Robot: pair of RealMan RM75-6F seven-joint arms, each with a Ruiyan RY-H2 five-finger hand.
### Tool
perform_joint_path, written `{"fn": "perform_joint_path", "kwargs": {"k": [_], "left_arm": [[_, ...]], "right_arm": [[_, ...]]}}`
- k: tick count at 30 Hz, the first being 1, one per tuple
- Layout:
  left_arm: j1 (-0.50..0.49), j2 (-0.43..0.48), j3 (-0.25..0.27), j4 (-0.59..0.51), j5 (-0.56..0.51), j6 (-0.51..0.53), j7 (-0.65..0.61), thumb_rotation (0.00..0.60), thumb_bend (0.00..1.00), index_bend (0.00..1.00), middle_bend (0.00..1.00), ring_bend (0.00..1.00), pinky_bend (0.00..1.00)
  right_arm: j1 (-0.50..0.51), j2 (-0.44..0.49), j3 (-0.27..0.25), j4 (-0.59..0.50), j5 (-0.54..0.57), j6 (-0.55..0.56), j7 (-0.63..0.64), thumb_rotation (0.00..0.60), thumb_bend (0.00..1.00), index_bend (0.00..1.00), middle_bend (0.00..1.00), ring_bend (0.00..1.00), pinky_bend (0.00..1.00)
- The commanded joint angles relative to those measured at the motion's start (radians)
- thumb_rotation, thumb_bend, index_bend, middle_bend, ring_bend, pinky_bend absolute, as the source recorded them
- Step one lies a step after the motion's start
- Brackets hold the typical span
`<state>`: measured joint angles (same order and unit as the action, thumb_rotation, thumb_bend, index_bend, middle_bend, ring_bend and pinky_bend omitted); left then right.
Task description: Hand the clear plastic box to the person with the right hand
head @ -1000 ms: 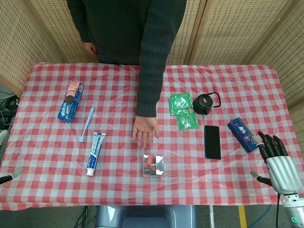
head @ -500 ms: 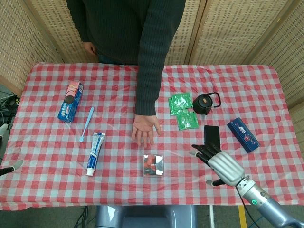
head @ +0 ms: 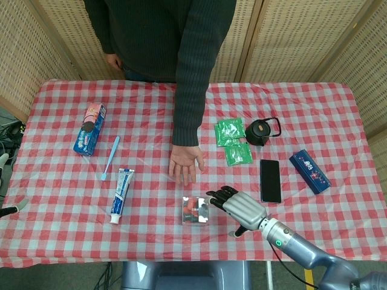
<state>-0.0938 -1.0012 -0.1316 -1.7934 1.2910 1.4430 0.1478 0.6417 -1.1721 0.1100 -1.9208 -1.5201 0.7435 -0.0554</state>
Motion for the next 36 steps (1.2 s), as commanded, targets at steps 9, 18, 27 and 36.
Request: {"fn": "perform_joint_path", "kwargs": {"k": [9, 18, 27, 36], "left_arm": [[-0.007, 0.003, -0.006, 0.010, -0.020, -0.011, -0.011, 0.600, 0.00, 0.00, 0.00, 0.00, 0.00], [-0.007, 0.010, -0.007, 0.011, -0.025, -0.012, -0.029, 0.600, 0.00, 0.00, 0.00, 0.00, 0.00], [-0.007, 0.013, -0.006, 0.012, -0.026, -0.011, -0.039, 0.600, 0.00, 0.00, 0.00, 0.00, 0.00], [-0.005, 0.016, -0.004, 0.008, -0.025, -0.007, -0.045, 0.600, 0.00, 0.00, 0.00, 0.00, 0.00]], "right_arm": [[0.135, -0.188, 0.063, 0.038, 0.287, -0.056, -0.255, 0.600, 0.00, 0.18, 0.19, 0.20, 0.18], [0.183, -0.303, 0.076, 0.073, 0.418, 0.043, -0.371, 0.600, 0.21, 0.36, 0.53, 0.56, 0.60], [0.178, -0.318, 0.098, 0.054, 0.376, 0.123, -0.334, 0.600, 0.34, 0.49, 0.61, 0.63, 0.65], [0.188, -0.207, 0.207, -0.046, 0.350, 0.173, -0.266, 0.600, 0.34, 0.49, 0.61, 0.63, 0.64]]}}
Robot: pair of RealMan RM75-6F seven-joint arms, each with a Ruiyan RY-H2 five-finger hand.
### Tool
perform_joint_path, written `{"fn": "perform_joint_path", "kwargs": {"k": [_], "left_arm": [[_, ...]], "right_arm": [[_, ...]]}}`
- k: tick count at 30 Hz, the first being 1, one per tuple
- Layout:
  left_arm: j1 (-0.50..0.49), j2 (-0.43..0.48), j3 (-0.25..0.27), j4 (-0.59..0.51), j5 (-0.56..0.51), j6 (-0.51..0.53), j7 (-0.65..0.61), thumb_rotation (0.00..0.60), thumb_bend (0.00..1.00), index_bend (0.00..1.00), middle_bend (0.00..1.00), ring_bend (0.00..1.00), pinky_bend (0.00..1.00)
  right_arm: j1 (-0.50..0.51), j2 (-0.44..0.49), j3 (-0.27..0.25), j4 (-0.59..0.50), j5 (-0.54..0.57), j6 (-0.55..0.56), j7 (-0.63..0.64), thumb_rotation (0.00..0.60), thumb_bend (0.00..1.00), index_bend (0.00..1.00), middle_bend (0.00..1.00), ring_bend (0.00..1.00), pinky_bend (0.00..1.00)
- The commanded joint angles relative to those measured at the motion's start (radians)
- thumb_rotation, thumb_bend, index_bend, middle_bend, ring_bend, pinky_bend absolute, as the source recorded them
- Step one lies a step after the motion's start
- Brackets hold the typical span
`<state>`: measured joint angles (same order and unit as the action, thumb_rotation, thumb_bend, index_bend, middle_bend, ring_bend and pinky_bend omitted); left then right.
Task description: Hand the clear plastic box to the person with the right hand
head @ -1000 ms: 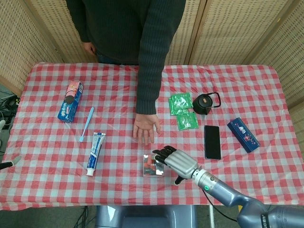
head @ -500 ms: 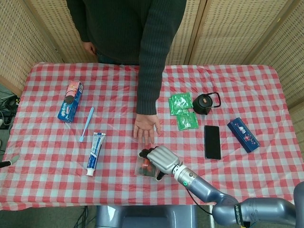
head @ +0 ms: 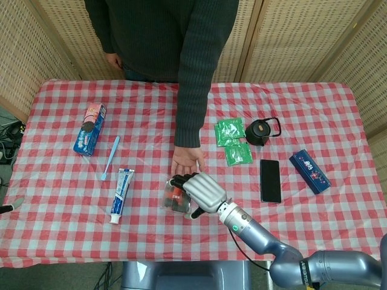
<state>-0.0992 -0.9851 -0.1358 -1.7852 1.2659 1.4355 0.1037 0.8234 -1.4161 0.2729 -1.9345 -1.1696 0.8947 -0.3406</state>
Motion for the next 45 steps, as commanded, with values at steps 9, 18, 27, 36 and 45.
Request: {"fn": "perform_joint_path", "kwargs": {"k": [9, 18, 27, 36, 45], "left_arm": [[-0.002, 0.001, 0.002, -0.001, 0.001, -0.002, -0.003, 0.600, 0.00, 0.00, 0.00, 0.00, 0.00], [-0.001, 0.009, 0.000, 0.002, -0.003, -0.002, -0.021, 0.600, 0.00, 0.00, 0.00, 0.00, 0.00], [0.002, 0.011, 0.003, 0.003, 0.002, 0.003, -0.027, 0.600, 0.00, 0.00, 0.00, 0.00, 0.00], [0.006, 0.014, 0.008, 0.000, 0.018, 0.014, -0.033, 0.600, 0.00, 0.00, 0.00, 0.00, 0.00], [0.028, 0.015, 0.030, -0.017, 0.083, 0.061, -0.034, 0.600, 0.00, 0.00, 0.00, 0.00, 0.00]], "right_arm": [[0.063, 0.085, 0.154, -0.003, 0.121, 0.044, 0.025, 0.600, 0.35, 0.49, 0.61, 0.63, 0.64], [0.083, 0.055, 0.108, 0.058, 0.156, 0.044, 0.043, 0.600, 0.24, 0.42, 0.55, 0.59, 0.57], [0.102, 0.153, 0.113, -0.019, 0.222, 0.012, 0.031, 0.600, 0.00, 0.00, 0.00, 0.00, 0.00], [0.023, 0.393, 0.152, -0.148, 0.191, 0.047, 0.081, 0.600, 0.00, 0.00, 0.00, 0.00, 0.00], [-0.239, 0.642, 0.026, -0.079, -0.056, 0.104, 0.283, 0.600, 0.00, 0.00, 0.00, 0.00, 0.00]]}}
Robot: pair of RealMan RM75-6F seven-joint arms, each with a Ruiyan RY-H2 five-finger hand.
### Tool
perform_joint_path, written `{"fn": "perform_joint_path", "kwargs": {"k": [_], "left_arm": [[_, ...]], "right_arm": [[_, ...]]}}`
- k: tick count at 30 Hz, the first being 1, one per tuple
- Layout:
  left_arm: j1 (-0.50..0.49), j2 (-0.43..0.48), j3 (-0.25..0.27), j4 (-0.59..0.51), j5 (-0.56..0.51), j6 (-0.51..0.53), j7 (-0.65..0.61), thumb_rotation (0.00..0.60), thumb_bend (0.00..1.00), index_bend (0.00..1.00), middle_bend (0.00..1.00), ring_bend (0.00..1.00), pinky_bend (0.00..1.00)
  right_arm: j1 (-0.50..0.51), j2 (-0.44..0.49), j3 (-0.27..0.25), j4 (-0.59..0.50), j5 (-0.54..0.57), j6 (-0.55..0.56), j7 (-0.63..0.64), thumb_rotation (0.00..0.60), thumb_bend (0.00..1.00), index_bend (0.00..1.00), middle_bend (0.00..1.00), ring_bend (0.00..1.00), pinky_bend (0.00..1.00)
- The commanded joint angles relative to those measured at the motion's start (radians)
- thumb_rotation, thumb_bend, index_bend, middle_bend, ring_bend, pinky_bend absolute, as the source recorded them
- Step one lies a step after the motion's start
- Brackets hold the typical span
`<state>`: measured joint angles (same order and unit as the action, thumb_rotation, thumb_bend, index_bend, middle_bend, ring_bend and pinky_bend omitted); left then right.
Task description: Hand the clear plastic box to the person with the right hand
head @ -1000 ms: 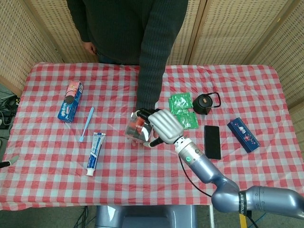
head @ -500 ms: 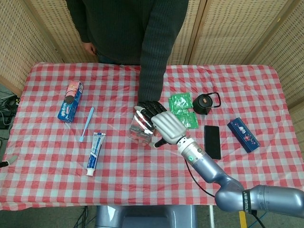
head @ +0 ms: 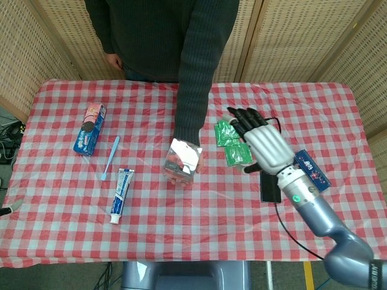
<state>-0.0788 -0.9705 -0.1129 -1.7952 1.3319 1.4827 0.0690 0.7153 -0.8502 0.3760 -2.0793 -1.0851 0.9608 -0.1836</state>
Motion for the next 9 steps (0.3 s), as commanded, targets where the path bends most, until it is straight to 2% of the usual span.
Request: {"fn": "perform_joint_path", "kwargs": {"k": [1, 5, 9], "left_arm": [[0.012, 0.001, 0.011, -0.011, 0.028, 0.023, -0.001, 0.600, 0.00, 0.00, 0.00, 0.00, 0.00], [0.024, 0.001, 0.021, -0.017, 0.056, 0.047, -0.003, 0.600, 0.00, 0.00, 0.00, 0.00, 0.00], [0.031, 0.000, 0.028, -0.019, 0.071, 0.056, -0.004, 0.600, 0.00, 0.00, 0.00, 0.00, 0.00]], "right_arm": [[-0.165, 0.076, -0.105, 0.108, -0.195, 0.055, 0.169, 0.600, 0.00, 0.00, 0.00, 0.00, 0.00], [-0.245, 0.048, -0.183, 0.235, -0.314, 0.112, 0.260, 0.600, 0.00, 0.00, 0.00, 0.00, 0.00], [-0.312, -0.010, -0.235, 0.350, -0.381, 0.197, 0.303, 0.600, 0.00, 0.00, 0.00, 0.00, 0.00]]}}
